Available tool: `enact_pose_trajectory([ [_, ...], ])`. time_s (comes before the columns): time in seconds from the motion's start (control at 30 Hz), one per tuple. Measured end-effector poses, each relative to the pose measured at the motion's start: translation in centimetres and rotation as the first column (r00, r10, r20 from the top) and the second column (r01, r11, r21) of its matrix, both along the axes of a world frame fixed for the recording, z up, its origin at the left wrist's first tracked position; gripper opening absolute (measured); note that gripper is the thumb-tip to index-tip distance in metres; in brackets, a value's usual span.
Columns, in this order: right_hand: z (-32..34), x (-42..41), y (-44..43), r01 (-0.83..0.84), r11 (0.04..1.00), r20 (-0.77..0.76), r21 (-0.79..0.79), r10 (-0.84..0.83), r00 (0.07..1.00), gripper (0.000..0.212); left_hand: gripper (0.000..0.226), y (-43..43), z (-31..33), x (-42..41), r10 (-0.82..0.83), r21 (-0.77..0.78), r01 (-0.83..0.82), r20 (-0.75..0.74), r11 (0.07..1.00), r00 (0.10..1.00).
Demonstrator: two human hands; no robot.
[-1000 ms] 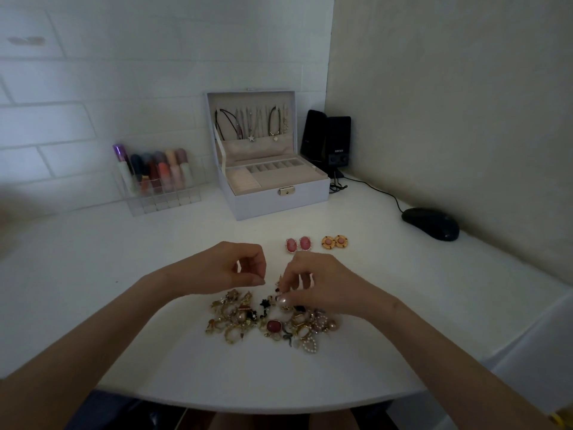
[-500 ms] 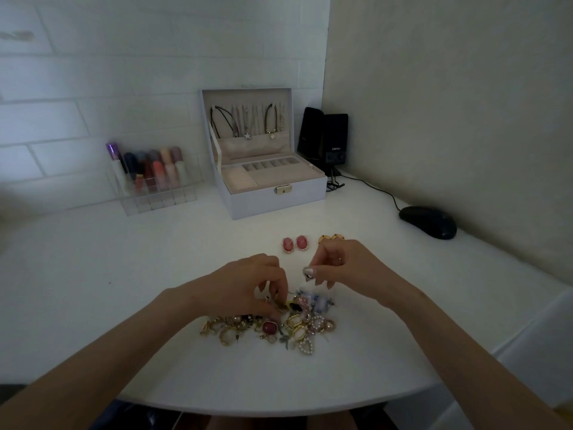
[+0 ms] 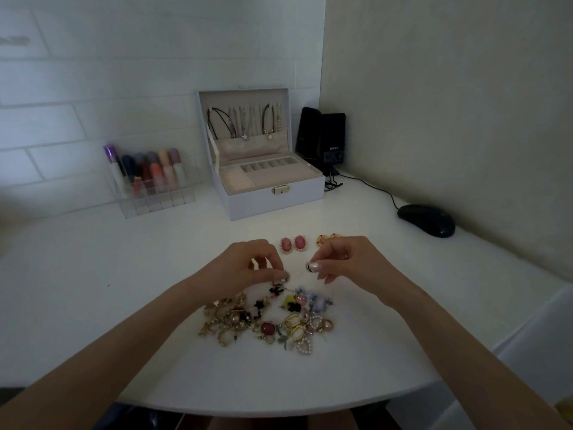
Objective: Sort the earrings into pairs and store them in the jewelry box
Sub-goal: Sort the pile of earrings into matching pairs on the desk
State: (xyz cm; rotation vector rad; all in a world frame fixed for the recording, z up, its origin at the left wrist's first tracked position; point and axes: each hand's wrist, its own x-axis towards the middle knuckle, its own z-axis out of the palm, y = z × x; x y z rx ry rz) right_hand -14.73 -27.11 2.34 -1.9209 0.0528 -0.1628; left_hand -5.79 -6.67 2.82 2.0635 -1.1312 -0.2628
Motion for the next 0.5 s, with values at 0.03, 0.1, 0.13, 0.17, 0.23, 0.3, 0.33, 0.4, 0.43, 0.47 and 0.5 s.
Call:
enact_pose_trajectory([
  [0.03,0.0,0.0,-0.1,0.003,1.0,-0.006,0.023,-0.003,1.0,0.012,0.011,-0.2,0.1,0.0,0.019,-0.02,-0.02,-0.053,1.0,0.998],
  [0.1,0.0,-0.1,-0.3,-0.007,0.998,-0.02,0.068,0.008,1.0,0.012,0.011,-0.8,0.2,-0.1,0.039,-0.048,-0.046,-0.137,0.998,0.99],
  [0.13,0.1,-0.2,-0.4,-0.012,0.996,-0.025,0.084,0.014,1.0,0.012,0.012,-1.1,0.3,0.0,0.049,-0.049,-0.058,-0.161,0.997,0.986],
  [0.17,0.1,-0.2,-0.5,-0.014,0.995,-0.027,0.094,0.017,0.999,0.012,0.013,-1.3,0.3,0.1,0.061,-0.036,-0.069,-0.182,0.997,0.981],
  [0.23,0.2,-0.4,-0.7,-0.012,0.995,-0.031,0.099,0.016,0.999,0.013,0.015,-1.6,0.3,0.3,0.075,0.018,-0.073,-0.218,0.997,0.973],
  [0.3,0.2,-0.5,-1.0,-0.009,0.995,-0.036,0.102,0.013,0.999,0.012,0.015,-1.7,0.2,0.3,0.059,0.049,-0.048,-0.263,0.998,0.963],
  [0.33,0.1,-0.6,-1.1,-0.009,0.995,-0.04,0.101,0.014,0.999,0.011,0.015,-1.6,0.1,0.3,0.053,0.053,-0.04,-0.278,0.998,0.959],
  [0.4,0.0,-0.6,-1.4,-0.006,0.996,-0.049,0.085,0.011,0.999,0.009,0.015,-1.5,-0.1,0.3,0.06,0.063,-0.044,-0.273,0.997,0.96],
  [0.43,-0.1,-0.6,-1.4,0.001,0.998,-0.053,0.069,0.002,0.999,0.008,0.014,-1.5,-0.1,0.3,0.066,0.07,-0.05,-0.259,0.996,0.964],
  [0.47,-0.1,-0.6,-1.5,0.012,0.998,-0.054,0.054,-0.009,0.998,0.008,0.014,-1.5,-0.1,0.4,0.074,0.073,-0.057,-0.241,0.996,0.968],
  [0.5,-0.2,-0.6,-1.6,0.022,0.999,-0.052,0.043,-0.02,0.998,0.007,0.013,-1.6,-0.1,0.4,0.081,0.073,-0.066,-0.22,0.995,0.972],
])
